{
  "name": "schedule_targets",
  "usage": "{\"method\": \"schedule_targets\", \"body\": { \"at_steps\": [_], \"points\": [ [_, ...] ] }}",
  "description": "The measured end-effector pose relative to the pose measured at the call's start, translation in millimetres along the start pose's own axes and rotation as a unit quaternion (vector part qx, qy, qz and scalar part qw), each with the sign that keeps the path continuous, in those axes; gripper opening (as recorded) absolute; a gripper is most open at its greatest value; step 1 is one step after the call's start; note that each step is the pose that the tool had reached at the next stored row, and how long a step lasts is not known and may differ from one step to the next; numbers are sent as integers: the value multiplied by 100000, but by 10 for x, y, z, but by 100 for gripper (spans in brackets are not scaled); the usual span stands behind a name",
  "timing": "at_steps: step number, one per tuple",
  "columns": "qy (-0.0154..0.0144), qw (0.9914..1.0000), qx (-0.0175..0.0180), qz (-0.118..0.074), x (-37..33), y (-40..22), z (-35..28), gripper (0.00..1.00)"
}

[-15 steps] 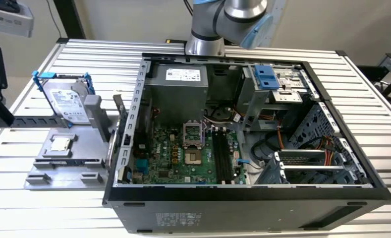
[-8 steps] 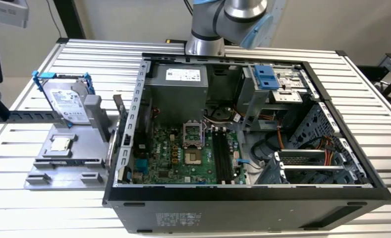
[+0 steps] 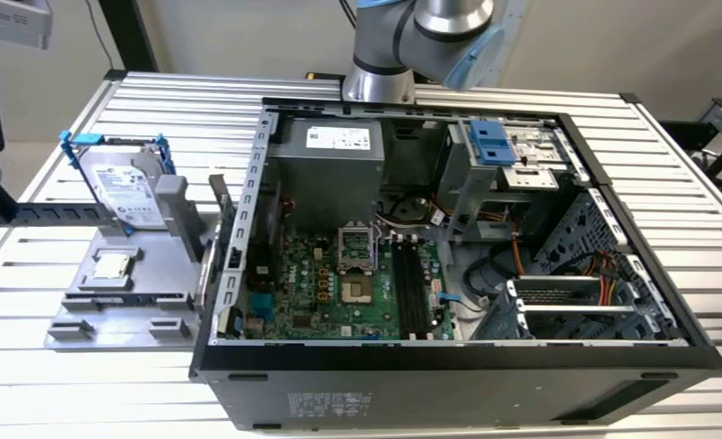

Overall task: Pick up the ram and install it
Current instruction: 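Pick up the ram and move it above insertion slot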

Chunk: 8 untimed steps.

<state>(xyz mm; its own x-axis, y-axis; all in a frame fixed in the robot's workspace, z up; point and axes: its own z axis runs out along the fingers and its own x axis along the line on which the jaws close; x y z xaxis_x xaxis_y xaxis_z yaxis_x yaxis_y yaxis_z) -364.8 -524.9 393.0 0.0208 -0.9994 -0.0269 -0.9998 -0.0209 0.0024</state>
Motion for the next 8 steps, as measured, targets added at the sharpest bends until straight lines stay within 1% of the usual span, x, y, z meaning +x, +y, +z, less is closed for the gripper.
{"method": "schedule_targets", "body": {
  "at_steps": [3,8],
  "points": [
    [2,100000,-4,5,1,-27,0,0],
    [1,100000,-44,6,2,-113,0,0]
  ]
}}
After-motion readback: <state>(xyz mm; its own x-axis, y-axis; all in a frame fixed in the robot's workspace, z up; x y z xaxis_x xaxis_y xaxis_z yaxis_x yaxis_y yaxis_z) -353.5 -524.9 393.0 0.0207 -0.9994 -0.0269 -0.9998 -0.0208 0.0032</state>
